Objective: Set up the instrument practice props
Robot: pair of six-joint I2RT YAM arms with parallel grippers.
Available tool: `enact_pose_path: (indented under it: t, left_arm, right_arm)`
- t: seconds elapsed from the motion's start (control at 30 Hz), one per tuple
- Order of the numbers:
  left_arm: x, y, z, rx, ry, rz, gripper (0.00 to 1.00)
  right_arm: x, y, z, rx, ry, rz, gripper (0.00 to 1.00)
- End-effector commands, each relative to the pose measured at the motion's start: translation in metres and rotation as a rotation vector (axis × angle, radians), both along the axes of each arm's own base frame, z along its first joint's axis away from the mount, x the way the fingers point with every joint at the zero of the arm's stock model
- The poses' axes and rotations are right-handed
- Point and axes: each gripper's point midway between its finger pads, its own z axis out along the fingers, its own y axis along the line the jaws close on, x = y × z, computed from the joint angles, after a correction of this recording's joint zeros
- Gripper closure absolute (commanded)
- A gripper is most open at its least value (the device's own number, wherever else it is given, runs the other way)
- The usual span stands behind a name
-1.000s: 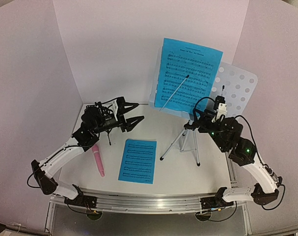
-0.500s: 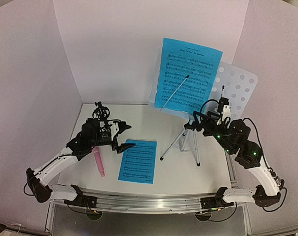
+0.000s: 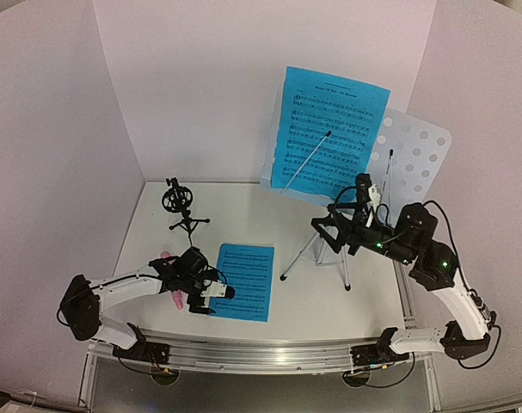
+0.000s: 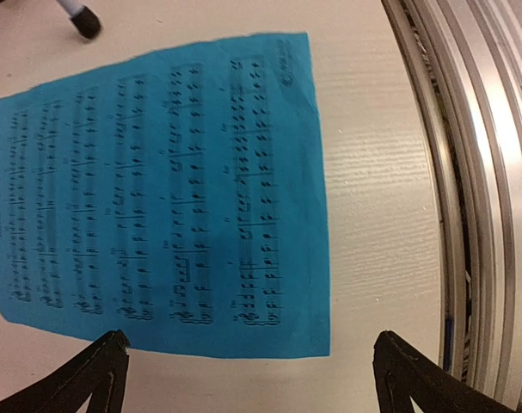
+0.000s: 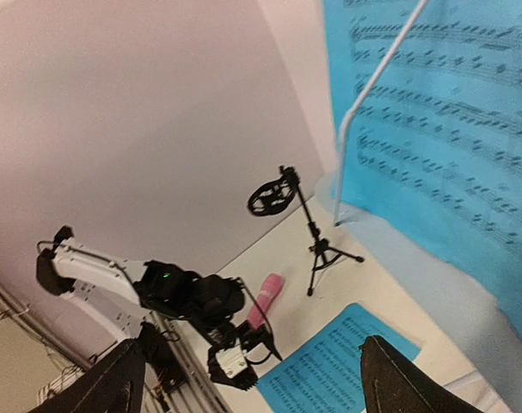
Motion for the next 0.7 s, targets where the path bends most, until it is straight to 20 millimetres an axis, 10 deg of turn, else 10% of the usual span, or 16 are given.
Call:
enact_pose_path:
  t: [0.0, 0.47, 0.67]
  left_arm:
    - [-0.005, 0.011, -0.030, 0.110, -0.029, -0.126, 0.00]
    - [0.010, 0.019, -0.083, 0.278, -0.041, -0.223, 0.01]
    - [0.002, 0.022, -0.091, 0.274, -0.037, -0.277, 0.36]
  right_arm:
    - [-0.029, 0.033, -0.006, 0.017, 0.064, 0.250, 0.16]
    - [-0.056, 0.082, -0.106, -0.164, 0.348, 0.292, 0.18]
    - [-0.077, 0.114, -0.182, -0.323, 0.528, 0.269, 0.18]
